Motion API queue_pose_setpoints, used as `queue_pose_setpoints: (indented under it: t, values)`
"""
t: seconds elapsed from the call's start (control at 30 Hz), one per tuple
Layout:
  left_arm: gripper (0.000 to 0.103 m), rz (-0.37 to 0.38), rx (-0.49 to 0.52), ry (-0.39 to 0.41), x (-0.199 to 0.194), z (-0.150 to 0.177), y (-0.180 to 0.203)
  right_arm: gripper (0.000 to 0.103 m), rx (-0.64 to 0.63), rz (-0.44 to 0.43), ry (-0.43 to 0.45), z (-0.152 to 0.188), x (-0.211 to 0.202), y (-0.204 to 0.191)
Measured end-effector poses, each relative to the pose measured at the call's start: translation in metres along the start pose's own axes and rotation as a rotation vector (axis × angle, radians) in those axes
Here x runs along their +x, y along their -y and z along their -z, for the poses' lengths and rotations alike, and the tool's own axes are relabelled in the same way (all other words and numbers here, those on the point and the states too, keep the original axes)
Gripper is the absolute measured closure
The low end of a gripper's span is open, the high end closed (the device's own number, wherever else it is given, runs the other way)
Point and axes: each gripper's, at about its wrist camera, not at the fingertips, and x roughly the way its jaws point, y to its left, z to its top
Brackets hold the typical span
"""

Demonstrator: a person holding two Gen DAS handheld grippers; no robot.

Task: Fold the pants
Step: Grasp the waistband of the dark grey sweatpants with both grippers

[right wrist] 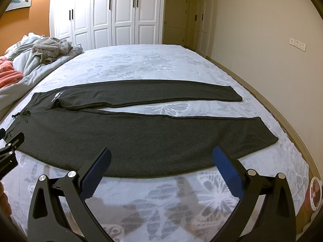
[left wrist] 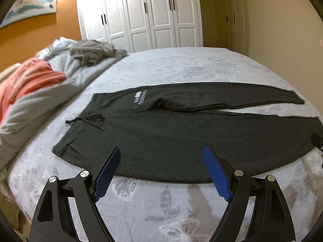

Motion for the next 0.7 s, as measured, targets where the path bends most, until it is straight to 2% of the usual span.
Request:
queue_pose_setpoints:
  t: [0.07,0.13,0.23,0.3,0.4,0.53,0.6,0.7]
  values:
    - [0.018,0.050,-0.044,-0.020,0.002,-0.012,-0.015,0.005,0.004,-0.004,-0.005,-0.004,0.002,0.004]
    - [0.018,0.103,-0.104,-0.043,0.009,-0.032,-0.039,0.005,0.033,-0.060,-0.038,-0.020,0.008,0.022]
    - [0.018,0.127,-0.201,-0.102,0.037,-0.065,-0.083,0.005,0.005,-0.076,-0.090,-0.053,0.030,0.056]
    - [0.018,0.104,-0.247,-0.134,0.063,-0.084,-0.113,0.005,-0.023,-0.048,-0.093,-0.073,0.049,0.082]
    - [0.018,0.018,-0.261,-0.187,0.115,-0.110,-0.155,0.005,-0.045,-0.002,-0.123,-0.102,0.098,0.130]
    - [0.018,-0.124,-0.315,-0.214,0.193,-0.144,-0.210,0.005,0.073,0.029,-0.168,-0.134,0.175,0.189]
    - [0.018,-0.131,-0.324,-0.226,0.221,-0.155,-0.225,0.005,0.118,0.038,-0.188,-0.147,0.212,0.210]
    - [0.019,-0.156,-0.359,-0.306,0.284,-0.166,-0.250,0.005,0.208,0.060,-0.239,-0.161,0.267,0.239]
